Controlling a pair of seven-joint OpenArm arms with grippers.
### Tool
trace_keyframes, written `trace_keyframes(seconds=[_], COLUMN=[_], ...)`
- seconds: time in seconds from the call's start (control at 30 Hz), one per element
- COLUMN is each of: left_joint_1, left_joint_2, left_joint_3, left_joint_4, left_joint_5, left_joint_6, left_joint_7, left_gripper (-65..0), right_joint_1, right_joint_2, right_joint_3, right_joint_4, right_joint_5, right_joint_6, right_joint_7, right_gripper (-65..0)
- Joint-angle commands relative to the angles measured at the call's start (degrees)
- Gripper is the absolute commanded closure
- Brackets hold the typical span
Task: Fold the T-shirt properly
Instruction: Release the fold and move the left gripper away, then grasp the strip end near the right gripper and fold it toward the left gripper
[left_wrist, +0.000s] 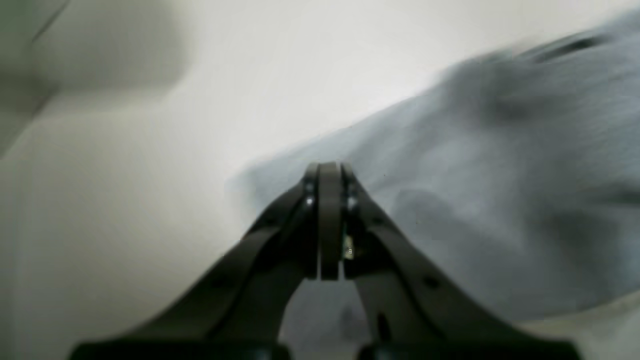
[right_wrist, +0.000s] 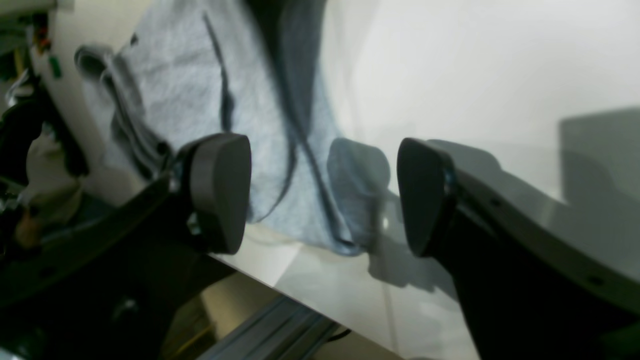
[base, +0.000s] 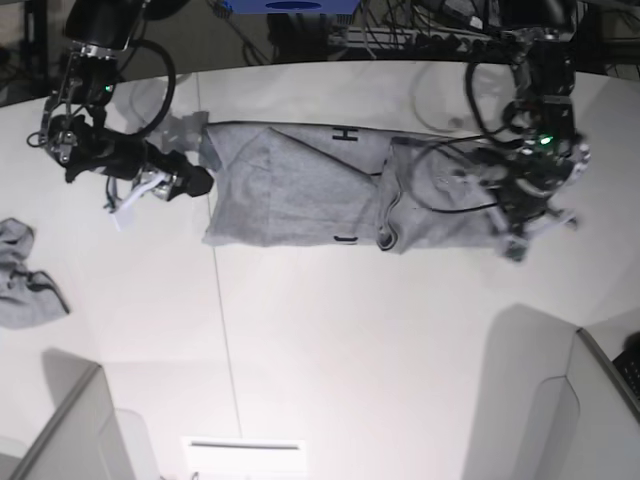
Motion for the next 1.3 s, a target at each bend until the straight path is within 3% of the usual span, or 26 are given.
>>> trace_keyframes(seconds=[0.0, 0.1, 0.2, 0.33, 0.43, 0.63, 0.83, 0.97, 1.03, 1.2, 1.27], left_joint_1=[0.5, 2.1, 2.5, 2.4, 2.7, 1.4, -1.9, -4.0, -5.0, -6.6, -7.0], left_joint_2=[-0.6, -0.3, 0.0, -2.6, -4.2, -3.8, -2.0, -1.0, -1.0, -1.4, -1.5], left_joint_3=[-3.3, -15.1, -29.1, -37.3, -37.6, -37.3, -30.5, -26.5, -24.9, -16.3, -12.6], left_joint_4=[0.5, -0.6, -4.1, -11.3, -15.7, -18.6, -19.3, -21.7, -23.1, -27.3, -28.4], left_joint_5=[-0.1, -1.6, -6.9, -9.4, -9.7, -9.7, -9.3, -9.2, -9.2, -9.2, -9.1], left_joint_6=[-0.9, -8.4, -15.7, -19.2, -20.2, -20.2, -19.9, -19.9, -19.8, -19.8, -19.8], left_joint_7=[-1.0, -1.0, -1.0, -1.0, -1.0, -1.2, -1.2, -1.2, -1.2, -1.3, -3.2], left_gripper=[0.0, 0.0, 0.0, 0.0, 0.0, 0.0, 0.0, 0.0, 0.0, 0.0, 0.0], right_joint_1=[2.2, 4.8, 6.1, 6.1, 5.4, 2.3, 2.1, 1.6, 1.7, 3.6, 4.0], right_joint_2=[0.9, 0.9, 0.9, 3.4, 4.4, 2.3, 2.0, 2.6, 2.7, 2.7, 2.7], right_joint_3=[-0.8, -2.9, -3.6, -9.5, -15.2, -19.3, -22.2, -22.2, -22.2, -22.2, -22.2], right_joint_4=[0.2, -3.7, -7.7, -10.3, -10.1, -10.0, -10.4, -10.6, -10.6, -10.6, -10.6], right_joint_5=[1.7, 1.5, 1.6, 1.7, 2.0, 1.7, 1.7, 1.7, 1.7, 1.6, 1.6], right_joint_6=[0.2, 0.2, 0.3, 0.3, 0.3, 0.3, 0.3, 0.0, -0.1, -0.3, -0.4], right_joint_7=[0.7, 0.8, 2.3, 6.1, 9.0, 12.3, 13.0, 17.0, 17.6, 17.5, 17.8], right_gripper=[-45.8, -49.2, -49.4, -49.4, -49.4, -49.1, -48.8, -47.6, -39.5, 0.0, 0.0])
